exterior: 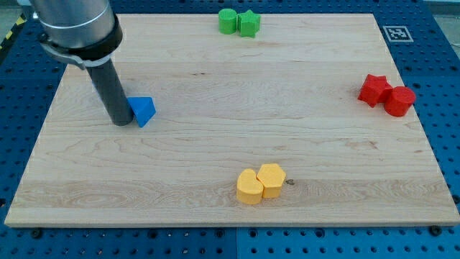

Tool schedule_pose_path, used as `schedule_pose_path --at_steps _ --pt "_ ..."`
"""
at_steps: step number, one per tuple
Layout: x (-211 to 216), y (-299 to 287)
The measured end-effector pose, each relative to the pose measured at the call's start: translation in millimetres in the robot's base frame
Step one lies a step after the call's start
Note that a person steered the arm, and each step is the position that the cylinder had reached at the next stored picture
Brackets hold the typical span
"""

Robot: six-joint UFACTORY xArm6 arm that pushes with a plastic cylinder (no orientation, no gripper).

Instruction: Move the blue triangle closer to the blue cube

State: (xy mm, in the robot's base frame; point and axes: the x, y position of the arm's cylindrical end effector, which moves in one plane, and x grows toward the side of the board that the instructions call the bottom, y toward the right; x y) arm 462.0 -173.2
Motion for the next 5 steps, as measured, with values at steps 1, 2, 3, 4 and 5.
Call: schedule_pose_path --at_steps 1,2,3,4,5 --pt "45 35" --pt "40 94" --pt "18 92" --pt "16 63" --pt "1 54"
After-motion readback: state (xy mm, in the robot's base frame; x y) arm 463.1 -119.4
